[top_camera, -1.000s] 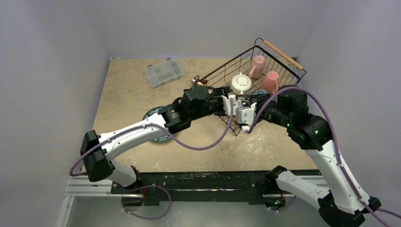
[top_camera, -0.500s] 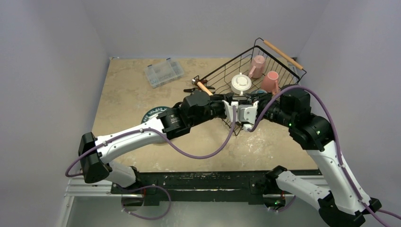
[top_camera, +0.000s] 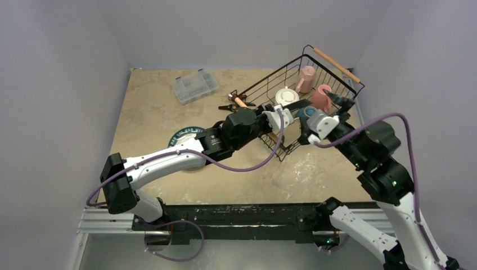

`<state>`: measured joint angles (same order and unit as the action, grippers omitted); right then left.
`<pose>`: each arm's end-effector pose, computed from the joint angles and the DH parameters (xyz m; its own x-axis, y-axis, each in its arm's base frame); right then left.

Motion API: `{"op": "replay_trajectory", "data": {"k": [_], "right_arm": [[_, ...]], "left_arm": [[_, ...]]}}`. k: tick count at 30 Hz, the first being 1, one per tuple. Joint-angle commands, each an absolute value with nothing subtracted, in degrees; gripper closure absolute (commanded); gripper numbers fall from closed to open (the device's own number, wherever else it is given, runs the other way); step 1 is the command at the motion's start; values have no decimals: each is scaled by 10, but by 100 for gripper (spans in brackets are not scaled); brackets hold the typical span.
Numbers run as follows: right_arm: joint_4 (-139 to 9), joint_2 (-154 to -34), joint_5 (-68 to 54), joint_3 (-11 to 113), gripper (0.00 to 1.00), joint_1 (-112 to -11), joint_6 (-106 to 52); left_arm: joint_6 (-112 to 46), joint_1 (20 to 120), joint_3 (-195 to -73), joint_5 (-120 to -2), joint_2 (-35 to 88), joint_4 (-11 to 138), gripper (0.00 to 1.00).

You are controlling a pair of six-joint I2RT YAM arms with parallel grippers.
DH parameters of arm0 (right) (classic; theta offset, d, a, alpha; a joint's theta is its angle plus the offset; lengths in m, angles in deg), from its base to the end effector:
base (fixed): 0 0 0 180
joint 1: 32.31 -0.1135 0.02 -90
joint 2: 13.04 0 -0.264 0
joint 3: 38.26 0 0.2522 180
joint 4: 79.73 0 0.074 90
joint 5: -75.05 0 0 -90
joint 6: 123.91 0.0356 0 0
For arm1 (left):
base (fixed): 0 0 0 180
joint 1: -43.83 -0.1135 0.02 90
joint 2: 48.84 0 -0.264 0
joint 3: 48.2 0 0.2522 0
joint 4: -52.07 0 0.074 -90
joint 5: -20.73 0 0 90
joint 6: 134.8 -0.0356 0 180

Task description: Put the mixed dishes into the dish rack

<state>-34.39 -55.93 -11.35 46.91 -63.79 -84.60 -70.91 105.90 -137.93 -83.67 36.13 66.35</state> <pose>0.1033 0.0659 0.4570 0.4158 -0.6509 -0.6352 -0.3993 0.4969 -0.7705 0.1742 -0.3097 0.3795 0.2565 0.4262 -0.8675 0.6994 0.5377 0.4710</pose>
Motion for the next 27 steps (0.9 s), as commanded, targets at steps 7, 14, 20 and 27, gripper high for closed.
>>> {"op": "replay_trajectory", "data": {"k": [7,14,20,27], "right_arm": [[-275,-519,-475,525,1,-639,-262],[-133,-513,-421,536,1,-639,-185],[-166,-434,-402,485,1,-639,-153],[-141,-447,-443,506,1,-639,-144]], "left_arm": [[-608,1052,-1537,-972,478,575,100],[-622,1052,-1622,-1002,575,621,100],[-571,1054,-1657,-1002,605,683,100],[-520,1085,-1645,-981,587,708,100]]}}
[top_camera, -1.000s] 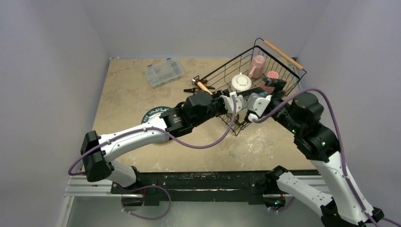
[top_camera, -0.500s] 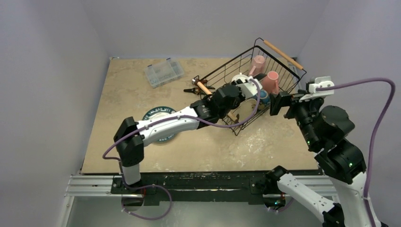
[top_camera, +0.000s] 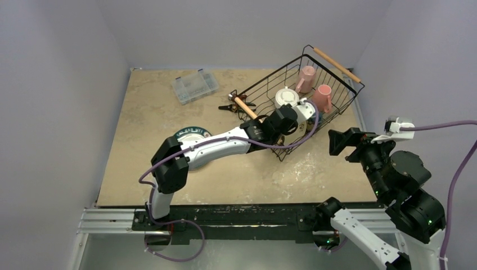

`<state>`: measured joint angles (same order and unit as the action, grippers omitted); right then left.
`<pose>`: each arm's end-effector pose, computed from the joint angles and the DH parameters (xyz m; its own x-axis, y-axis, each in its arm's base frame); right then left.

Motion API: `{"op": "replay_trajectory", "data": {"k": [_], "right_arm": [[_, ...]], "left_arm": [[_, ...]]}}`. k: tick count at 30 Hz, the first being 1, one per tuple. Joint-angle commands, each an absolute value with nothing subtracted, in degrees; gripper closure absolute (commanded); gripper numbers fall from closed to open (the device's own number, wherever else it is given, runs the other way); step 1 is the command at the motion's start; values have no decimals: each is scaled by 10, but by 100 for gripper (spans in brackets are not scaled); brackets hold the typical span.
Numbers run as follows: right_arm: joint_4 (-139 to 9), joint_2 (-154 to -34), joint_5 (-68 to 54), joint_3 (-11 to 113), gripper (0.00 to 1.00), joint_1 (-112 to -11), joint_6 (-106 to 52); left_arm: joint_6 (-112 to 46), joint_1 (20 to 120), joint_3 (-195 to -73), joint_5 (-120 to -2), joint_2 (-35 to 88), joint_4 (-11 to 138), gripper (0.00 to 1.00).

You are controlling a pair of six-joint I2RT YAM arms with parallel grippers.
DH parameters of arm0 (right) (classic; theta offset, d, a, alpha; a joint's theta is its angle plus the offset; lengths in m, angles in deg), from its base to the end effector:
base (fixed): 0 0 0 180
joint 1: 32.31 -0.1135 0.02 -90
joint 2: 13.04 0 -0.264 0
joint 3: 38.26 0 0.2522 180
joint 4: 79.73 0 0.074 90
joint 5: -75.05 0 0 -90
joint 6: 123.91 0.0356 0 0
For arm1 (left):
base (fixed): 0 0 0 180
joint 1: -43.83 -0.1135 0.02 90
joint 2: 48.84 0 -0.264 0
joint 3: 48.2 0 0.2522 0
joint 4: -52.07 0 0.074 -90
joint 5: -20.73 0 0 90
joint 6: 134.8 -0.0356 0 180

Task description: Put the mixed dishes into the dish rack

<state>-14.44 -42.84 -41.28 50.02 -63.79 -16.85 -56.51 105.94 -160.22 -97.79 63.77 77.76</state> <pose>0.0321 0.0011 0.4471 -0.1238 0.2325 -0.9647 -0.0587 0.9687 0.2410 0.2340 -0.4058 0.3080 -0.0858 0.5434 -0.8351 0.6064 0.6935 0.3890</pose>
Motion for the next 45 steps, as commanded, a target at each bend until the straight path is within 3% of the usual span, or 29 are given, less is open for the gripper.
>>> {"op": "replay_trajectory", "data": {"k": [1,11,18,28,45], "right_arm": [[-143,-444,-444,502,1,-639,-138],[-147,-435,-444,470,1,-639,-127],[-144,-445,-429,470,1,-639,-127],[-150,-441,-426,459,1,-639,-132],[-163,-445,-415,448,1,-639,-135]], "left_arm": [[-518,1091,-1645,-980,583,711,100],[-463,1111,-1627,-966,563,731,100],[-512,1104,-1630,-1013,593,721,100],[-541,1077,-1613,-991,600,715,100],[-492,1082,-1632,-989,655,755,100]]}}
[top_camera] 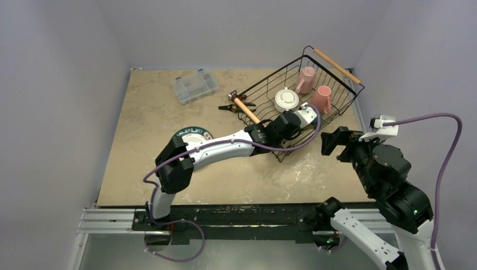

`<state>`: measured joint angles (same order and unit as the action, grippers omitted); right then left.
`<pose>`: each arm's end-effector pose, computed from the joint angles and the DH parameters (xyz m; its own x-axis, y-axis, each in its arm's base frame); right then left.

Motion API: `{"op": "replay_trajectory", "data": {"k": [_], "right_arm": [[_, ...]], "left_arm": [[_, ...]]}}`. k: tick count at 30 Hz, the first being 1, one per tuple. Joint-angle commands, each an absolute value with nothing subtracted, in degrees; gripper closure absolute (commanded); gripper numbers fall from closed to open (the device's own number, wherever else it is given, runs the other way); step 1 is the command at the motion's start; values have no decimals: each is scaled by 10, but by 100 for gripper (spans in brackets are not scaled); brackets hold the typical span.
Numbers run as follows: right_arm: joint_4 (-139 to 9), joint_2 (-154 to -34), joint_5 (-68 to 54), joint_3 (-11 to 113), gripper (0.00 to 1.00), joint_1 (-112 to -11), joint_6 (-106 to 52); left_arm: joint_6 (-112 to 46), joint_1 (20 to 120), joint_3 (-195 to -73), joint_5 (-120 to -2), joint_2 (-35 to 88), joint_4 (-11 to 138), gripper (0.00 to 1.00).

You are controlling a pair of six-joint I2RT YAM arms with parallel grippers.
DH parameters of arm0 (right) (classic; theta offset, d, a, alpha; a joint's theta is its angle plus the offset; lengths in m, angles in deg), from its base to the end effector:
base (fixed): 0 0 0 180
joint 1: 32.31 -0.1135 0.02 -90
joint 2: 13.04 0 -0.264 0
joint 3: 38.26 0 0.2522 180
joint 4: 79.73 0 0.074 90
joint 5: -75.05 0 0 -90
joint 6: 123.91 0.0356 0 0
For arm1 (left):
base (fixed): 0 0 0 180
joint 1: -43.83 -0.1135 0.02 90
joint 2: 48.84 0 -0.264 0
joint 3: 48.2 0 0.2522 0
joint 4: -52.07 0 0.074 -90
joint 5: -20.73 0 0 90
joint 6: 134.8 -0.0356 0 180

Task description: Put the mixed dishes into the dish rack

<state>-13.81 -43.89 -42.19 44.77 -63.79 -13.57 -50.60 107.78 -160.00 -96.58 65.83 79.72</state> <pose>0.0517 0.0125 0.4230 -0.2195 0.2280 -0.9486 -0.0094 0.9718 0.2357 0.2224 -0.4178 0.2871 -0.1587 0.5292 -0.8335 0.6440 0.6954 0.3189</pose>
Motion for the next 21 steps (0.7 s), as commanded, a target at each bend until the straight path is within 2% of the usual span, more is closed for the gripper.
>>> {"op": "replay_trajectory", "data": {"k": [1,12,21], "right_arm": [[-163,-444,-415,447,1,-639,-136],[-166,-443,-412,441,1,-639,-141],[-169,-443,-410,443,1,-639,-143]], "left_arm": [[-493,1083,-1632,-990,657,755,100],[-520,1081,-1617,-972,664,742,100],[-549,1081,-1663,-981,668,806,100]]}}
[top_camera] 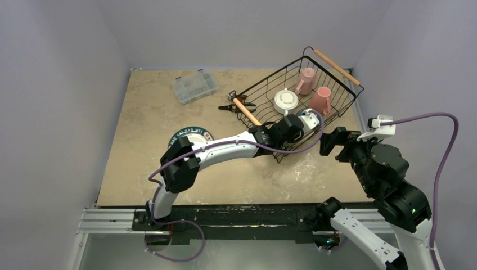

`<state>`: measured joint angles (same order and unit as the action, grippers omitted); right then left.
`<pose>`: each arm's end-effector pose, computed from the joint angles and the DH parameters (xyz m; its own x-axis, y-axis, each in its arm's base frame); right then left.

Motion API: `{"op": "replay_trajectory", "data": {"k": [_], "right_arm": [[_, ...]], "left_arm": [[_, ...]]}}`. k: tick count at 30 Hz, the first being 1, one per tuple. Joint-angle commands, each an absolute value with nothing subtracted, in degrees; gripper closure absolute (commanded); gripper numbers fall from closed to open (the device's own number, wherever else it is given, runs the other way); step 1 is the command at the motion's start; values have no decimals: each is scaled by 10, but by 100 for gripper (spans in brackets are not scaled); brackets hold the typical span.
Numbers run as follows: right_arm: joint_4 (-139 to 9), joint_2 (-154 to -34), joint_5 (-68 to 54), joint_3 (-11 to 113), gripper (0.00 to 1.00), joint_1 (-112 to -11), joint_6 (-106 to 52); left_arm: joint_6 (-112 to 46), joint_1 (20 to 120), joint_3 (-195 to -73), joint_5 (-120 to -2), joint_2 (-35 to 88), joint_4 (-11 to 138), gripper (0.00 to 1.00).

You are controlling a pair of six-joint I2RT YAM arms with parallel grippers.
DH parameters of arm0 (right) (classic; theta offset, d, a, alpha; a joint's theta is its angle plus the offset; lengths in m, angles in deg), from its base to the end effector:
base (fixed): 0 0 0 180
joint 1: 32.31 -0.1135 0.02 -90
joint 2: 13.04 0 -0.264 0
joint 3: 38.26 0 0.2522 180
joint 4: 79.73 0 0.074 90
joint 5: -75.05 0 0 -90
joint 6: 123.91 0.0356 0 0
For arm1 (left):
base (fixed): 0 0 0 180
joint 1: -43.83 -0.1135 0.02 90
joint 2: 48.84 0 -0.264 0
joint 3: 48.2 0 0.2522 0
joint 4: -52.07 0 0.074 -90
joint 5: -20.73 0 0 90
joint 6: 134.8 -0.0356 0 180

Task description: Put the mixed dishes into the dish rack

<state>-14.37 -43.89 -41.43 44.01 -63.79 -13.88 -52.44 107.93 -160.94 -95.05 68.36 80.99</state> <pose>0.0538 0.0143 0.4205 -0.2267 0.2207 -0.9486 -0.0220 0.9726 0.2315 0.2239 -0.4256 0.2703 -0.1516 0.5863 -0.7958 0.6776 0.6478 0.3482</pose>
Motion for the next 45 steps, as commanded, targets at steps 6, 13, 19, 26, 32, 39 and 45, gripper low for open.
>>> {"op": "replay_trajectory", "data": {"k": [6,13,19,26,32,39,45], "right_arm": [[-169,-445,-406,446,1,-639,-142],[-168,-447,-403,455,1,-639,-142],[-170,-446,-403,453,1,-639,-141],[-175,-448,-399,450,1,-639,-140],[-180,-455,-391,446,1,-639,-137],[-181,-472,-389,438,1,-639,-122],[-183,-487,-369,422,1,-639,-100]], "left_arm": [[-529,1082,-1669,-960,679,828,100],[-522,1082,-1679,-952,698,835,100],[-516,1082,-1685,-929,687,855,59],[-505,1082,-1673,-899,659,865,43],[-486,1080,-1677,-899,651,881,44],[-491,1078,-1632,-877,621,862,41],[-520,1072,-1570,-849,595,815,51]]}}
